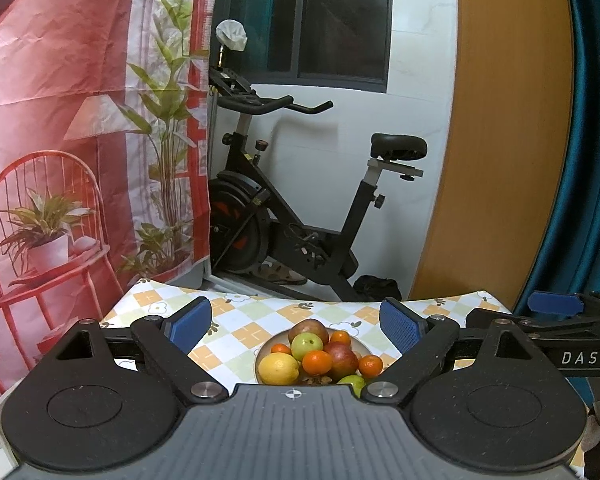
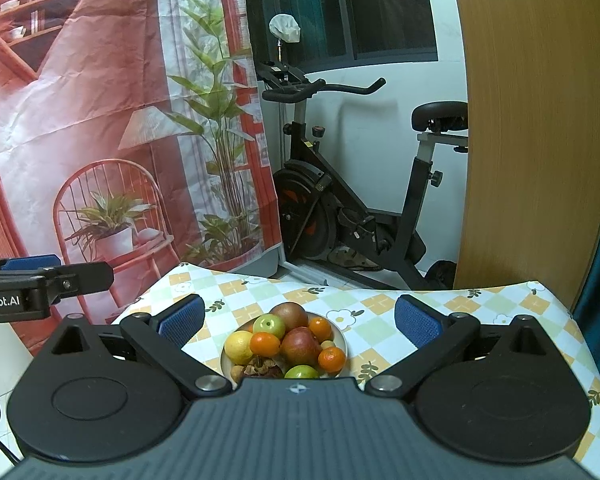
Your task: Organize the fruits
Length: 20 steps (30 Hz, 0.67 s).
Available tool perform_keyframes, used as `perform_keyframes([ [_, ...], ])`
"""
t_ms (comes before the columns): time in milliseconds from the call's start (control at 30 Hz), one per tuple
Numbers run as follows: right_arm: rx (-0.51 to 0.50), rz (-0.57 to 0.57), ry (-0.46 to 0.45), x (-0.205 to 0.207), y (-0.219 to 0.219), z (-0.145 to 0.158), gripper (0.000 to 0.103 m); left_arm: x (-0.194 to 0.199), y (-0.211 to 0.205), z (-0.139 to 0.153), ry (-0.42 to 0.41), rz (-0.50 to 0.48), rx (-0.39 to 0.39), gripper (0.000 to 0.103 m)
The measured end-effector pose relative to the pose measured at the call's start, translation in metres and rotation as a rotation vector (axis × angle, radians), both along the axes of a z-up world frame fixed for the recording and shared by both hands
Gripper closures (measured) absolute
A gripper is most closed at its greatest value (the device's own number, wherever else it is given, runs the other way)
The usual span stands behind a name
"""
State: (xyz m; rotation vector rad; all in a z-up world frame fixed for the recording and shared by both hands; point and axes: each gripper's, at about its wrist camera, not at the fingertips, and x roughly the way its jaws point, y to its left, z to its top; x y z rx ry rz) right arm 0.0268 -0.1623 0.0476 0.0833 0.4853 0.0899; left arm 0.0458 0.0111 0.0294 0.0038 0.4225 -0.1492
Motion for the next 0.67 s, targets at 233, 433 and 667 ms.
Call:
perform_keyframes([
  [233, 0.001, -0.001, 0.000, -0.0004, 0.0002, -0.0005, 0.000, 0.0000, 0.0007, 0.0005, 0.004, 0.000, -0.005, 0.010],
  [433, 0.000, -0.001, 0.000, -0.0007, 0.0002, -0.0008, 0.000, -0.0001, 0.0004, -0.0003, 0.010, 0.003, -0.006, 0.010],
  [667, -0.001, -0.001, 0.000, -0.0010, 0.0004, -0.0012, 0.000, -0.0009, 0.0003, -0.0004, 0.011, 0.011, -0.005, 0.010],
])
